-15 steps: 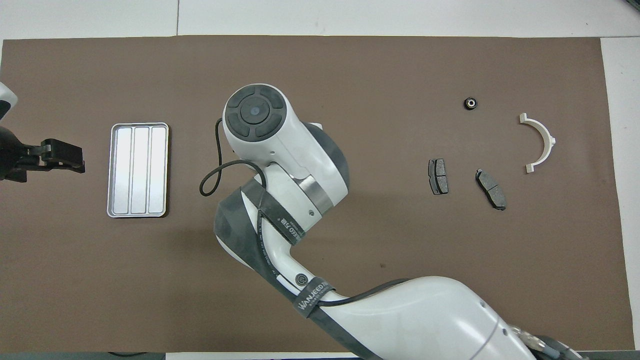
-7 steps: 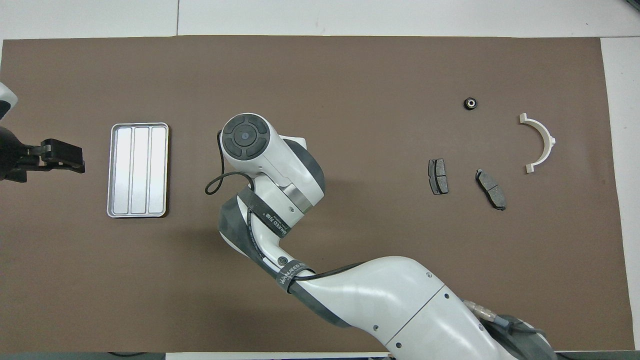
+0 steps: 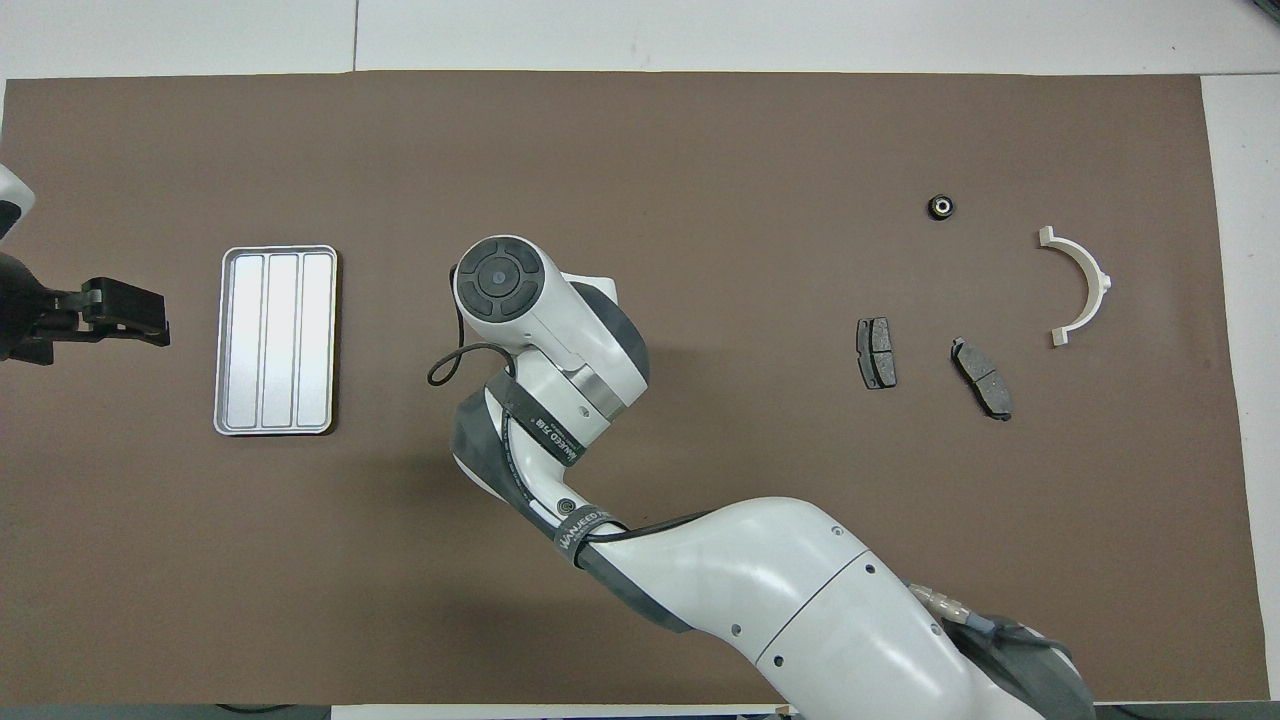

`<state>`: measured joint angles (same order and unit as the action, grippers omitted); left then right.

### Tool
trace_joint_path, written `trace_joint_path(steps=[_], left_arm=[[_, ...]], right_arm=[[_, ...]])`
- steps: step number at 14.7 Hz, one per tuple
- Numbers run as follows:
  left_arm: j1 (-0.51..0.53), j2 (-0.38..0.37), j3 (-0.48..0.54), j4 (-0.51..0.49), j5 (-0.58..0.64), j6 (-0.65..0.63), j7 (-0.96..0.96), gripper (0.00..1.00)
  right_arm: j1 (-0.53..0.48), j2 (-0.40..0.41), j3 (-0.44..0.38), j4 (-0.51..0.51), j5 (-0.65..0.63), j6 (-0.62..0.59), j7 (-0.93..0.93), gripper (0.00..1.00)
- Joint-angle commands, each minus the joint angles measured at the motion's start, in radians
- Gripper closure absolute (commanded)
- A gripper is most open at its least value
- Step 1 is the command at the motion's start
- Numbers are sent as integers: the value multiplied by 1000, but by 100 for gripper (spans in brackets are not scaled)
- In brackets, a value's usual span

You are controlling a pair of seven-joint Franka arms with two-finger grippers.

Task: Pick bearing gear from pile to tray
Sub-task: 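Carry the small black part with the right gripper toward the table center, then set the part down mid-table, open the right gripper and withdraw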

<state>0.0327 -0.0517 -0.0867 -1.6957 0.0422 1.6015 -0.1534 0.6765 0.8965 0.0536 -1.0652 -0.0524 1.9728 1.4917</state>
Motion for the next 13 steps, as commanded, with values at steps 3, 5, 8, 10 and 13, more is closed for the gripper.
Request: trace_joint_path(steps=[3, 5, 8, 10, 13], left_arm=[[1, -13, 1, -4, -10, -14, 8, 0], [1, -13, 1, -4, -10, -14, 8, 0], [1, -13, 1, -4, -10, -14, 8, 0], [1, -13, 1, -4, -10, -14, 8, 0], [1, -13, 1, -4, -10, -14, 8, 0]], right_arm=[[-99, -72, 12, 50, -18, -210, -121, 0], [-187, -149, 15, 47, -6, -282, -302, 0], [-361, -208, 15, 36, -3, -345, -712, 0], [-457, -209, 14, 12, -6, -336, -909, 0], [-579, -235, 14, -97, -15, -228, -1109, 0]])
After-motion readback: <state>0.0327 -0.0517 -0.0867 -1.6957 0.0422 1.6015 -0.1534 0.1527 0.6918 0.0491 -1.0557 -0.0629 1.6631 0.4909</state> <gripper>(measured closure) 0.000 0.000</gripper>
